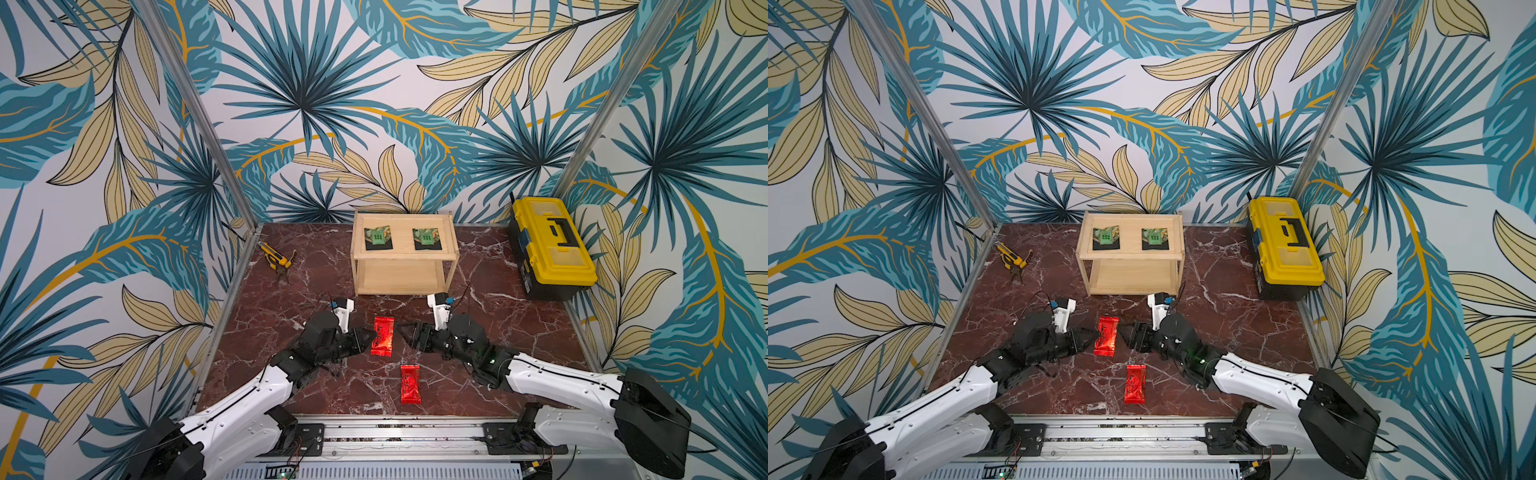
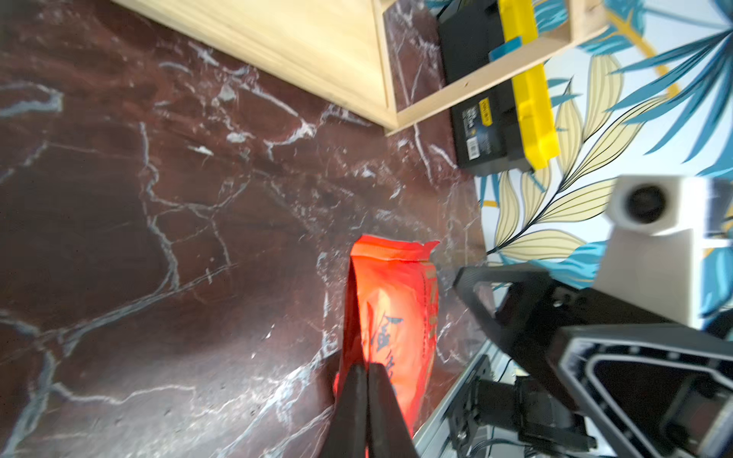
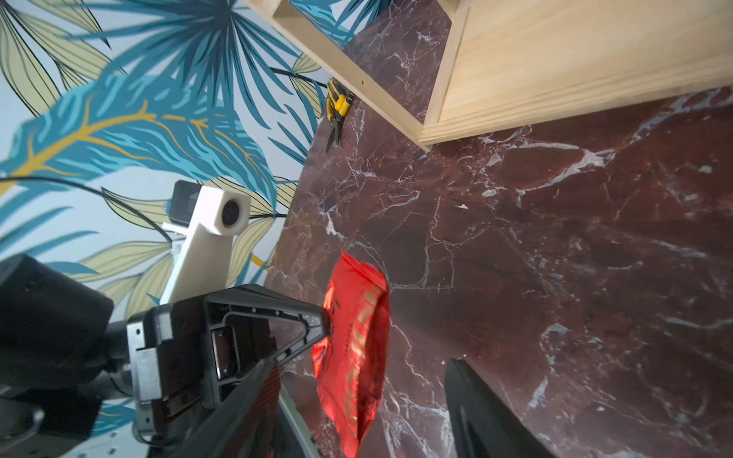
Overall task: Place the tea bags on the shelf by color
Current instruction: Pick up the tea bag from the center of the board.
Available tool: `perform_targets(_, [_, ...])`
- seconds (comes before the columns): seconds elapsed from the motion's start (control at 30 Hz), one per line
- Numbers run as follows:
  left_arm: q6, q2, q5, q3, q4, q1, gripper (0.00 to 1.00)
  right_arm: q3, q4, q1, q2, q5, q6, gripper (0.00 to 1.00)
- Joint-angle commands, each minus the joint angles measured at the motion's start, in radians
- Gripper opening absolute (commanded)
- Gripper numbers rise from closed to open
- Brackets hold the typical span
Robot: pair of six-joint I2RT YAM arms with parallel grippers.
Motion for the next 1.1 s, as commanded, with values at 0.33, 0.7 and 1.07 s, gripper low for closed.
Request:
perform_targets(0.33, [-0.145, 0.067, -0.039, -0.026, 0.218, 0.005, 0.0, -0.105, 0.347, -0.009, 0.116, -0.098, 0.237, 0.61])
perform_targets(0.7, [-0.145, 0.084, -0.046, -0.025, 0.214, 0.004, 0.0, -0.083, 0.435, 0.0, 0.202, -0.129, 0.238, 0.28])
perform_targets(1.07, [-0.18, 0.123, -0.049, -0.028, 0.273, 0.003, 0.0, -0.104, 0.512, 0.005, 0.218, -0.115, 0.235, 0.31])
